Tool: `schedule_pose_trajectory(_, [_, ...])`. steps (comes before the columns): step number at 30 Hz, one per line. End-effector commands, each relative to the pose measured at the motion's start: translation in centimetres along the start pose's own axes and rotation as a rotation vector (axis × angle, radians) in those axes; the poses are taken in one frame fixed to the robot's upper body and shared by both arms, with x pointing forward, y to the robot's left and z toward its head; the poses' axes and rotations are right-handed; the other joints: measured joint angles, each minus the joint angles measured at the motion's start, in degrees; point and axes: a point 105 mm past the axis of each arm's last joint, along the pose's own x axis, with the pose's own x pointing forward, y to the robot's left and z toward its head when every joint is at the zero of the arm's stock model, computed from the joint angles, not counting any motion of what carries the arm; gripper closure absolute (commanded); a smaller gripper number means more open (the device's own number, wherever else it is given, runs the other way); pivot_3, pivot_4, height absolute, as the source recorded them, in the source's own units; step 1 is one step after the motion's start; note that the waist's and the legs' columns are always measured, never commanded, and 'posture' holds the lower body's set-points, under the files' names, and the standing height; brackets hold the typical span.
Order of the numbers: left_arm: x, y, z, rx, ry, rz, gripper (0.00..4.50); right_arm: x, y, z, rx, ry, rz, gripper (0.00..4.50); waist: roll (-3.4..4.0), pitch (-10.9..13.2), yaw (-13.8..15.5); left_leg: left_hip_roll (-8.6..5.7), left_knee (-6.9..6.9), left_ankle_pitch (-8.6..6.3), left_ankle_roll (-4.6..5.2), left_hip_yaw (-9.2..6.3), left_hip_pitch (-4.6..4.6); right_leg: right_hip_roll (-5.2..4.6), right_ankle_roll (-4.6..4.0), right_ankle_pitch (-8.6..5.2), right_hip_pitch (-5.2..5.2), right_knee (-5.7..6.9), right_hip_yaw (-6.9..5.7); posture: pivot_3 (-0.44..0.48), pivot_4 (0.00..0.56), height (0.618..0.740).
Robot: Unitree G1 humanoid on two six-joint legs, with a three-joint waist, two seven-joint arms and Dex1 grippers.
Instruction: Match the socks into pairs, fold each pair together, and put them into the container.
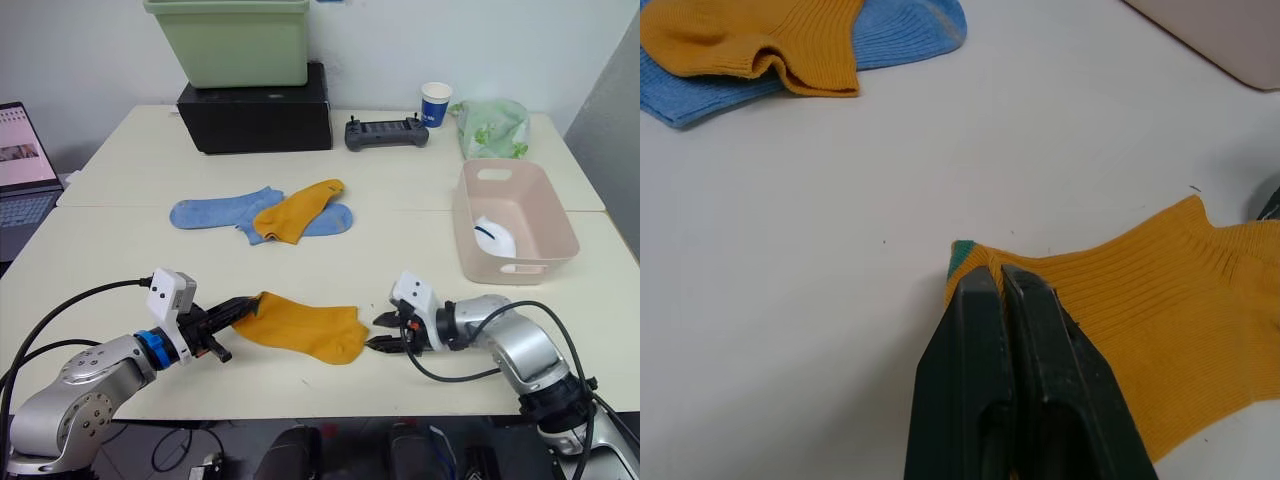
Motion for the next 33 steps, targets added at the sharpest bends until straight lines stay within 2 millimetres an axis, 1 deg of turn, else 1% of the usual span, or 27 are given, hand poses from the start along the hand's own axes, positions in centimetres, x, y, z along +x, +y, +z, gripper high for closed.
schedule_pose_trajectory(1, [-0.3,-0.3,0.5,0.026,-0.02,-0.001,4.5,0.2,0.5,0.6,-0.003,-0.025,0.018,2.48,0.0,0.0,0.09,0.0,0.0,0.0,0.0,-0.01,0.0,0.0,0.0,0.0,0.01,0.0,-0.01,0.0,0.15,0.74])
schedule_pose_trajectory(2, [-0.3,-0.3,0.5,0.025,-0.021,-0.001,4.5,0.2,0.5,0.5,-0.008,-0.018,0.019,2.7,0.0,0.0,0.12,0.0,0.0,0.0,0.0,-0.02,-0.01,0.0,0.0,0.0,0.01,0.0,-0.02,0.0,0.15,0.74])
schedule_pose_trajectory(7, [-0.3,-0.2,0.5,0.032,-0.022,0.009,4.5,0.4,0.6,0.9,-0.006,-0.036,0.024,4.43,0.0,0.0,0.14,0.0,0.01,0.0,0.0,-0.02,-0.01,-0.04,0.0,0.0,0.03,-0.01,-0.02,0.0,0.15,0.74])
schedule_pose_trajectory(11, [-0.5,-0.4,0.4,0.028,-0.025,0.013,4.5,-0.1,-0.4,0.7,0.003,-0.042,-0.009,4.47,0.0,0.0,0.13,0.0,0.01,0.0,0.0,-0.02,-0.01,-0.04,0.0,0.0,0.03,-0.01,-0.02,0.0,0.15,0.74])
schedule_pose_trajectory(13, [-0.5,-1.3,-0.1,0.014,-0.022,-0.001,4.5,-1.0,-0.8,0.8,0.008,-0.038,-0.016,4.47,0.0,0.0,0.14,0.0,0.01,0.0,0.0,-0.01,0.0,-0.04,0.0,0.0,0.03,-0.01,-0.01,0.0,0.15,0.74])
schedule_pose_trajectory(16, [-0.1,-3.1,-0.6,-0.023,-0.056,0.003,4.5,-2.8,-1.2,0.9,0.026,-0.012,0.009,4.47,0.0,0.0,0.17,-0.03,0.01,0.0,0.0,0.04,-0.01,-0.06,0.0,0.0,0.05,-0.03,0.02,0.0,0.15,0.74])
schedule_pose_trajectory(18, [0.4,-3.8,-0.9,-0.044,-0.083,0.024,4.5,-3.6,-1.7,0.7,0.025,0.012,0.011,4.47,0.0,0.0,0.21,-0.05,0.03,0.0,0.01,0.04,-0.02,-0.07,0.0,0.0,0.08,-0.06,0.03,0.0,0.15,0.74])
schedule_pose_trajectory(21, [1.0,-4.4,-1.4,-0.076,-0.114,0.066,4.5,-4.4,-2.5,0.0,0.024,0.053,0.01,4.47,-0.02,-0.01,0.23,-0.04,0.04,-0.01,0.01,-0.01,0.03,-0.06,-0.01,0.0,0.13,-0.06,-0.01,0.0,0.15,0.74])
schedule_pose_trajectory(25, [1.6,-4.3,-2.1,-0.097,-0.125,0.113,4.5,-4.6,-3.3,-0.5,0.031,0.07,0.019,4.47,-0.02,-0.01,0.18,-0.09,0.03,0.0,0.01,0.02,0.03,-0.01,-0.01,0.0,0.11,-0.05,0.01,0.0,0.15,0.74])
schedule_pose_trajectory(31, [1.7,-5.4,-2.8,-0.117,-0.111,0.066,4.5,-4.2,-3.4,-0.3,0.03,0.068,0.03,4.47,-0.02,-0.01,0.15,-0.07,0.03,0.0,0.01,0.01,0.04,0.06,-0.01,0.01,0.1,-0.05,0.02,0.0,0.15,0.74])
schedule_pose_trajectory(33, [1.3,-5.0,-2.8,-0.139,-0.12,0.077,4.08,-4.2,-3.3,-0.3,0.029,0.071,0.038,4.5,-0.02,-0.01,0.17,-0.06,0.03,0.0,0.01,0.01,0.04,0.06,-0.01,0.01,0.1,-0.05,0.02,0.0,0.15,0.74])
